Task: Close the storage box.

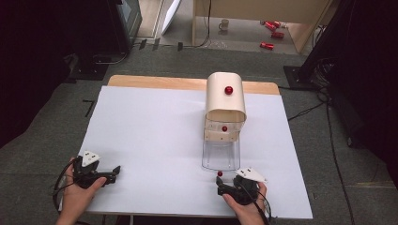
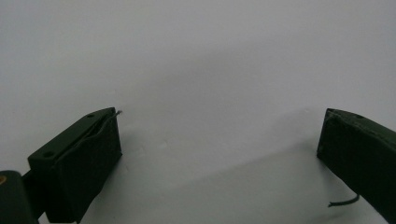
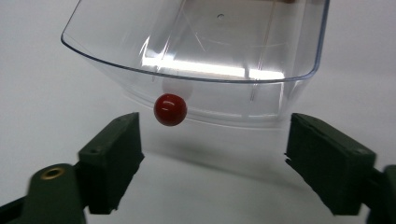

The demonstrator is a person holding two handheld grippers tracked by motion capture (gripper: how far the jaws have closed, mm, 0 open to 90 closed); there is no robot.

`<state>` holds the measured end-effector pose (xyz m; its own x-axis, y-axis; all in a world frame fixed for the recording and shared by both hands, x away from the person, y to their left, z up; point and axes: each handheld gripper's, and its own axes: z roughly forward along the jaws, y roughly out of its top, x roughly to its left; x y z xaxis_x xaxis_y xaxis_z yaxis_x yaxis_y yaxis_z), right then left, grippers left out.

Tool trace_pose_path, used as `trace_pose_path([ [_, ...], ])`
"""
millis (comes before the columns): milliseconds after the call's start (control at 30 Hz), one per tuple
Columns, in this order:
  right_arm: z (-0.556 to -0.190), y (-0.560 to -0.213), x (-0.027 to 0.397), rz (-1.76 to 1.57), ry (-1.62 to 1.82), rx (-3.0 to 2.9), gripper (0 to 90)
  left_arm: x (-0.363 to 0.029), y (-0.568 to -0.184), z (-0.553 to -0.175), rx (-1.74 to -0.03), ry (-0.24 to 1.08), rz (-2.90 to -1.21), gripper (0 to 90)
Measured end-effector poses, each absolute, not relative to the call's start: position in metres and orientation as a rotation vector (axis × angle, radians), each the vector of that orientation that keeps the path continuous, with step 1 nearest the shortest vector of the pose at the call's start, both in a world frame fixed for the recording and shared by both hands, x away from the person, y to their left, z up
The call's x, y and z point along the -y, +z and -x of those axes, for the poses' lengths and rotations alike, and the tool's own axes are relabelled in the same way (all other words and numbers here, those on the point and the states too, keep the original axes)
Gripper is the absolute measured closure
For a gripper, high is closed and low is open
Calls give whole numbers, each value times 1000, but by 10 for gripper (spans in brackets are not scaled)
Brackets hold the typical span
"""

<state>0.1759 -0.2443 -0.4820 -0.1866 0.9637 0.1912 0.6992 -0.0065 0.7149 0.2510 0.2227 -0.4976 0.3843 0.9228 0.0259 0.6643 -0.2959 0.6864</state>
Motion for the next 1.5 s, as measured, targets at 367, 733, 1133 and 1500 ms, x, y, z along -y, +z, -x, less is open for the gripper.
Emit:
trace_pose_path([
  [367,-174,-483,237,-1695,1081,-1941,619,-223,-498,-251,-1355,572,-2061,0],
  [733,-178,-485,234,-1691,1141,-1967,747,-223,-498,-251,-1355,573,-2061,0],
  [1133,-184,-469,238,-1670,1184,-1925,747,-223,-498,-251,-1355,572,-2061,0],
  [1500,-210,-463,237,-1672,1173,-1917,747,-223,-498,-251,-1355,573,-2061,0],
])
